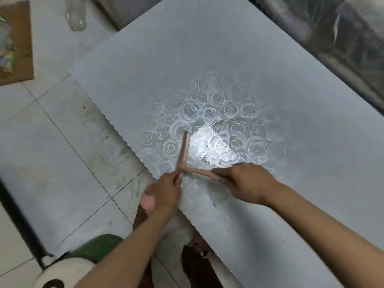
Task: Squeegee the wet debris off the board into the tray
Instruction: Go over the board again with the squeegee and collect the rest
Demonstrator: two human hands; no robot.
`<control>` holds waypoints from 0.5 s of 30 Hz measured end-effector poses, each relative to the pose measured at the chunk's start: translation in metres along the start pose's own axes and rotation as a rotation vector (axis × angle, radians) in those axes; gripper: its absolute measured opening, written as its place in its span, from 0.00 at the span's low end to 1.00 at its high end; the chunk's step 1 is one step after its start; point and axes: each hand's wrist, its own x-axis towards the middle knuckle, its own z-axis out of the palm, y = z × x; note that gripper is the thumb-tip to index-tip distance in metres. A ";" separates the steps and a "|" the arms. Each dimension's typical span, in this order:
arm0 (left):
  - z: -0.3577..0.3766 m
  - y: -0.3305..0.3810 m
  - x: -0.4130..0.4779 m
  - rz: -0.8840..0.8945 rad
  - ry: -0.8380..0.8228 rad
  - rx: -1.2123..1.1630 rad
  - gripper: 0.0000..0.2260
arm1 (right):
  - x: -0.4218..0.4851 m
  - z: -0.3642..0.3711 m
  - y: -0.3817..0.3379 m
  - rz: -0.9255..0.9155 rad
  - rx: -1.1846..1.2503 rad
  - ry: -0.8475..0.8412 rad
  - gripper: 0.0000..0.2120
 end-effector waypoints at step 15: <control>-0.004 -0.033 -0.044 -0.213 0.024 -0.136 0.07 | 0.005 0.002 -0.016 -0.263 -0.179 -0.023 0.16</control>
